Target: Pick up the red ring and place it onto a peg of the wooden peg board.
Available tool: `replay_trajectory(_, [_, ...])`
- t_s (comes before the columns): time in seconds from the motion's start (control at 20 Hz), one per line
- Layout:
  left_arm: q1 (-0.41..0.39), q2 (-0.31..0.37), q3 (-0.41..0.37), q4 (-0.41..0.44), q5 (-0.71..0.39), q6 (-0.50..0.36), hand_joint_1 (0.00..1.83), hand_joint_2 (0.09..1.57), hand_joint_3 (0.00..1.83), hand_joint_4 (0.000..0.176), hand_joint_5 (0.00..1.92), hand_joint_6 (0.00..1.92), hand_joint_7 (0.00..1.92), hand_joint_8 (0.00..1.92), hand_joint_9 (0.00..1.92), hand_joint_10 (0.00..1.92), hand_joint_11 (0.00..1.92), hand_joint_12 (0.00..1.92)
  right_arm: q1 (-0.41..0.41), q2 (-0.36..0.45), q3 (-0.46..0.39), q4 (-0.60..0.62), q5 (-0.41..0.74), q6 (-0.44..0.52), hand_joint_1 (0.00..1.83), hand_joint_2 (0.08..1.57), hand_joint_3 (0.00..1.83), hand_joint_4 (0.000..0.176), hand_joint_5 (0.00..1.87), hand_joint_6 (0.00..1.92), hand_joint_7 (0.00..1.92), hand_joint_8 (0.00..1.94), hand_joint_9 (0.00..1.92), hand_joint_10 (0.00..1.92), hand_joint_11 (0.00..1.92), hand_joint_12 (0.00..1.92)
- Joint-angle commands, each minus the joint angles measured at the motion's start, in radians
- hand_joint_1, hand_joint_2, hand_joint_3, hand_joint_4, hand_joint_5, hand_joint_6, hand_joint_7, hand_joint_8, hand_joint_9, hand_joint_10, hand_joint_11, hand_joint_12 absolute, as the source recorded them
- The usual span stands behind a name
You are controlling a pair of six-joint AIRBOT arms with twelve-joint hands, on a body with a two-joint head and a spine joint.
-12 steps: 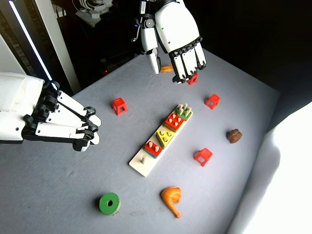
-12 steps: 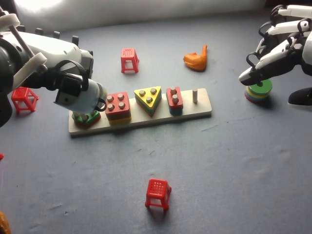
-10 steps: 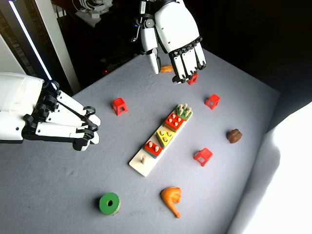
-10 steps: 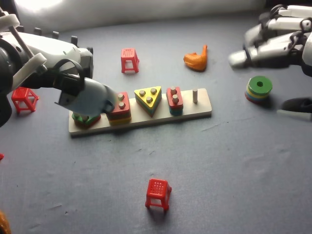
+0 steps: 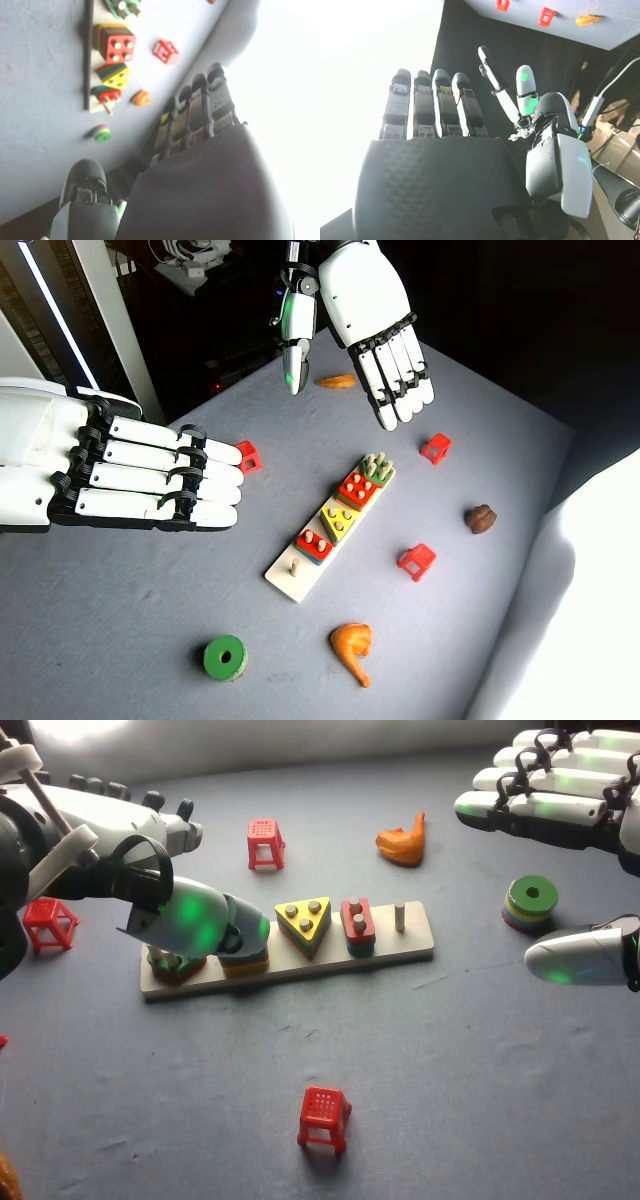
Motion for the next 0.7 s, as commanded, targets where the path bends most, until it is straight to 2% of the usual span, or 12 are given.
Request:
replay_trajectory(0.0, [-0.010,-0.004,0.005,0.073,-0.011,0.003,0.00,1.11,0.02,0.000,0.00,0.00,0.00,0.00,0.00,0.00,0.00,0.00,0.010,0.004,-0.003,0.018,0.113,0.003,0.04,1.16,0.01,0.000,0.08,0.00,0.05,0.00,0.02,0.00,0.00,0.00])
replay_trajectory(0.1, [-0.006,-0.004,0.008,0.070,-0.011,0.003,0.00,1.11,0.02,0.000,0.00,0.00,0.00,0.00,0.00,0.00,0.00,0.00,0.010,0.004,-0.002,0.034,0.105,0.003,0.02,1.16,0.00,0.000,0.07,0.00,0.04,0.00,0.00,0.00,0.00,0.00])
replay_trajectory(0.15, [-0.006,-0.004,0.009,0.070,-0.011,0.003,0.00,1.10,0.01,0.000,0.00,0.00,0.00,0.00,0.00,0.00,0.00,0.00,0.010,0.004,0.000,0.064,0.091,0.003,0.15,1.13,0.00,0.000,0.02,0.00,0.01,0.00,0.00,0.00,0.00,0.00])
replay_trajectory(0.2, [-0.006,-0.004,0.009,0.068,-0.013,0.003,0.00,1.09,0.01,0.000,0.00,0.00,0.00,0.00,0.00,0.00,0.00,0.00,0.010,0.004,0.003,0.077,0.088,0.003,0.35,1.11,0.00,0.000,0.00,0.00,0.00,0.00,0.00,0.00,0.00,0.00])
replay_trajectory(0.25, [-0.006,-0.005,0.010,0.058,-0.015,0.003,0.00,1.10,0.01,0.000,0.00,0.00,0.00,0.00,0.00,0.00,0.00,0.00,0.010,0.002,0.009,0.097,0.085,0.003,1.03,0.98,0.00,0.000,0.00,0.00,0.00,0.00,0.00,0.00,0.00,0.00])
replay_trajectory(0.3, [-0.006,-0.005,0.010,0.045,-0.015,0.002,0.00,1.10,0.01,0.000,0.00,0.00,0.00,0.00,0.00,0.00,0.00,0.00,0.010,-0.004,0.021,0.127,0.074,0.003,1.18,0.92,0.00,0.000,0.00,0.00,0.00,0.00,0.00,0.00,0.00,0.00])
replay_trajectory(0.4, [-0.006,-0.007,0.010,0.040,-0.024,0.002,0.00,1.11,0.01,0.000,0.00,0.00,0.00,0.00,0.00,0.00,0.00,0.00,0.010,-0.019,0.051,0.197,0.047,0.003,1.26,0.87,0.00,0.000,0.00,0.00,0.00,0.00,0.00,0.00,0.00,0.00])
replay_trajectory(0.5, [-0.006,-0.008,0.009,0.040,-0.025,0.002,0.00,1.12,0.02,0.000,0.00,0.00,0.00,0.00,0.00,0.00,0.00,0.00,0.014,-0.040,0.090,0.262,0.016,0.003,1.22,0.90,0.00,0.000,0.00,0.00,0.00,0.00,0.00,0.00,0.00,0.00])
replay_trajectory(0.65, [-0.006,-0.009,0.009,0.038,-0.026,0.002,0.00,1.11,0.01,0.000,0.01,0.00,0.00,0.00,0.00,0.00,0.00,0.00,0.029,-0.078,0.136,0.355,-0.031,-0.057,1.25,0.89,0.00,0.000,0.00,0.00,0.00,0.00,0.00,0.00,0.00,0.00])
